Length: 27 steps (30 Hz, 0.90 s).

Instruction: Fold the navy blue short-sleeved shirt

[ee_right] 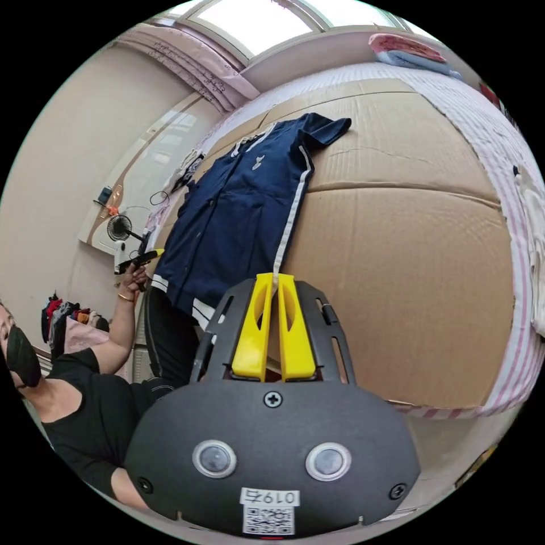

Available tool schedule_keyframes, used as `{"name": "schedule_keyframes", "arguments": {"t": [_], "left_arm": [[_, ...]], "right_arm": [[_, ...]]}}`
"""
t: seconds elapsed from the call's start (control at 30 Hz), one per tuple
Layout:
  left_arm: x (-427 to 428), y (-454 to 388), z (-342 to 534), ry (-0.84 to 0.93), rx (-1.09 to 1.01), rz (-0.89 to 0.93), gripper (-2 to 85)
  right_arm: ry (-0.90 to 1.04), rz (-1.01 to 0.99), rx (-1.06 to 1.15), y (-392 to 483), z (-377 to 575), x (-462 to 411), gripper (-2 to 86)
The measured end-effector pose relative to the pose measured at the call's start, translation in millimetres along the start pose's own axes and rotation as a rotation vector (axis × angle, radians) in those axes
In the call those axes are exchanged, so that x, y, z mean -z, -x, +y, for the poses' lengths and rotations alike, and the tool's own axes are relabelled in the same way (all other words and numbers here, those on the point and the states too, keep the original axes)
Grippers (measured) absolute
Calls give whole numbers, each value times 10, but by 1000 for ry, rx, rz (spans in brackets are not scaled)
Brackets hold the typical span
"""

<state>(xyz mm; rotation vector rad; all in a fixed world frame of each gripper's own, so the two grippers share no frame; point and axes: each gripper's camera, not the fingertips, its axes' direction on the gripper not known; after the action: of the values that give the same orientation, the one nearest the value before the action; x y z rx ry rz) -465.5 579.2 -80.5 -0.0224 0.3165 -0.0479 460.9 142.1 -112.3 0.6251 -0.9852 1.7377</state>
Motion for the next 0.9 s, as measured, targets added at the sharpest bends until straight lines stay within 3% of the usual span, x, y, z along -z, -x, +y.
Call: {"name": "schedule_keyframes", "arguments": {"t": [0.13,0.43,0.57,0.73,0.9], "left_arm": [[-5,-39,-21,1,10,-11,11],[158,-225,-13,-21,-30,-91,10],[97,-203,-35,7,-4,36,10],[147,-277,130,-24,-10,44,9],[83,-263,284,16,51,20,9]], "right_arm": [[5,112,11,273,57,-139,-3],[-246,-156,1,339,520,148,-7],[-205,-83,4,468,675,66,-8],[-133,70,12,758,861,-109,-2],[-121,-66,-27,822,920,-191,70]]}}
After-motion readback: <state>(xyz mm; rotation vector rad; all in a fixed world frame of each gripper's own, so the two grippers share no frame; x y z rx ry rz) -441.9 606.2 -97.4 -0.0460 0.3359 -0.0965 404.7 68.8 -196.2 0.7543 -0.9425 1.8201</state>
